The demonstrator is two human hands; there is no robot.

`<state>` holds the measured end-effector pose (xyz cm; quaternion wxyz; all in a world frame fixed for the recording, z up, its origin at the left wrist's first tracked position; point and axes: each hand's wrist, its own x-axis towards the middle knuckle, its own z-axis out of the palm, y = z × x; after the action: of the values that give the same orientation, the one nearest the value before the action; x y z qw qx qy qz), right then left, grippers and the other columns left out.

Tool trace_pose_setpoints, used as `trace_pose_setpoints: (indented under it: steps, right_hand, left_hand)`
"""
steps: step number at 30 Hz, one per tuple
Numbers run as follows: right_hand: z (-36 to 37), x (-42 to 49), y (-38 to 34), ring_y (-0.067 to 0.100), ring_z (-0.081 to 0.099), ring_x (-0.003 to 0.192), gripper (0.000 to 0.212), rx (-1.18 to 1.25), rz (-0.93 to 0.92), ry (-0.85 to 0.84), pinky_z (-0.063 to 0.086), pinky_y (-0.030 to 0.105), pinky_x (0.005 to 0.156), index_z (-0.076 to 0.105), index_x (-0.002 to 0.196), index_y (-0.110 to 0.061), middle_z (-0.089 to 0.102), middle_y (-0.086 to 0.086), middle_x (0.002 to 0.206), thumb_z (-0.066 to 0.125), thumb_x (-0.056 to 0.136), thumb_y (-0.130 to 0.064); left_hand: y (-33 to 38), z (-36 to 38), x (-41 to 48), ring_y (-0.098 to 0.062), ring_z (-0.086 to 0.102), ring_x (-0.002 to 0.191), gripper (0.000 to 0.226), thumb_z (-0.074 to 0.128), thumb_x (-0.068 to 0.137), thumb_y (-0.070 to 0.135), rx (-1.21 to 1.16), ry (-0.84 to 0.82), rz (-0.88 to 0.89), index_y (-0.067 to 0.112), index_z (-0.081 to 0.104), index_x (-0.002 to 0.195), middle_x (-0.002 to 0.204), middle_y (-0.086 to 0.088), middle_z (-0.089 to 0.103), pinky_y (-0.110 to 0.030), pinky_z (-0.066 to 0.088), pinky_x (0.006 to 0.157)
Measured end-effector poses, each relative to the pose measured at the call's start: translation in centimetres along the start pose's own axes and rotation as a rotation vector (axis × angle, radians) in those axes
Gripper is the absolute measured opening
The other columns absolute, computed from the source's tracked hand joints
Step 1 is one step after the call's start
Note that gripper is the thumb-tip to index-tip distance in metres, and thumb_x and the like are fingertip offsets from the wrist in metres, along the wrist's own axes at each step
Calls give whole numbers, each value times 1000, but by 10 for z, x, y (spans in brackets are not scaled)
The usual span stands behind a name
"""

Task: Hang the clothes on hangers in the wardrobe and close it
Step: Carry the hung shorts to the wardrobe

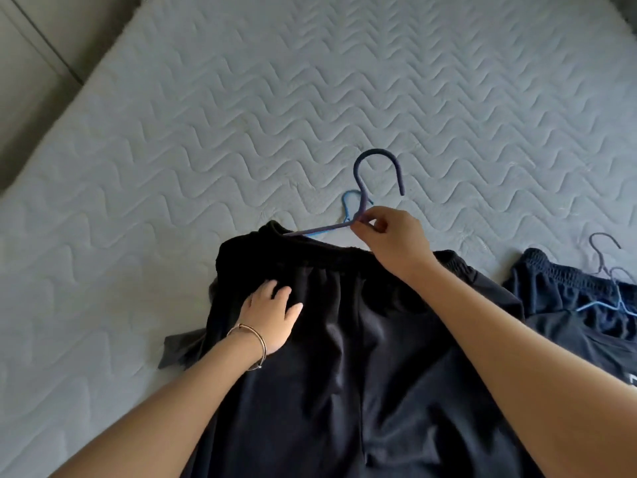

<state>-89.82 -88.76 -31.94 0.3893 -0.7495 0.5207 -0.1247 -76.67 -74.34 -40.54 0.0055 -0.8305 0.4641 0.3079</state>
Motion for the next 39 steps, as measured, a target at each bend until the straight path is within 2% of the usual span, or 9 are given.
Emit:
trace_pose_setpoints:
  steps: [7,12,20,23,26,30,33,36,39]
  right_hand:
    - [-73,-92,-96,9,46,62,19,64,-167,-143,37,7,53,69,96,-24,46,-8,63,55,87,-15]
    - [-115,-174,-158,-2,40,37,23,218,-166,-229,31,6,38,69,84,-21,47,-15,50,56,83,-2]
    - [-171,-309,-262,5,28,34,21,493,-203,-412,21,14,33,65,87,-15,40,1,59,48,89,-2]
    - [-160,-356,-300,6,29,38,22,583,-234,-519,21,15,37,61,85,-14,40,1,60,45,92,-1]
    - [-129,-401,-337,8,27,44,24,675,-250,-645,21,15,39,56,82,-13,38,0,60,40,93,0]
    - [-72,-459,-381,8,27,49,22,781,-241,-837,23,14,37,49,82,-13,36,0,61,35,97,-4]
    - [-26,-508,-413,11,30,51,26,844,-235,-921,24,19,45,47,76,-9,37,3,62,32,94,4]
    - [15,-560,-443,13,39,54,28,899,-234,-1052,28,20,50,45,74,-7,40,7,64,30,92,8]
    - [52,-611,-469,16,50,59,26,842,-310,-1169,41,18,47,46,76,-7,47,9,69,32,94,5]
  left_hand:
    - [36,-91,-112,-23,40,124,37,48,93,27,-547,413,68,6,49,123,129,-11,47,-28,33,103]
    - [51,-151,-206,-17,46,118,32,51,91,26,-566,518,227,12,53,119,122,-4,52,-25,36,100]
    - [39,-219,-397,9,48,88,22,44,94,31,-485,586,331,23,61,104,96,18,53,-6,32,81]
    - [35,-226,-469,7,42,70,25,38,94,39,-463,583,306,26,56,85,77,15,41,-7,36,68]
    - [19,-222,-537,9,50,89,32,39,91,46,-549,543,235,27,63,103,98,17,56,-2,38,83]
    - [-16,-201,-615,-6,58,111,31,44,87,54,-557,509,106,39,64,105,117,10,66,-25,41,104]
    - [-43,-187,-666,-10,53,92,51,45,63,80,-648,579,-47,41,64,90,97,10,57,-28,39,91]
    - [-81,-176,-712,-15,58,85,42,58,73,57,-722,725,-239,20,69,90,88,1,63,-27,46,81]
    - [-126,-165,-763,-18,46,69,38,55,85,36,-669,854,-394,-1,64,80,70,-7,47,-19,32,54]
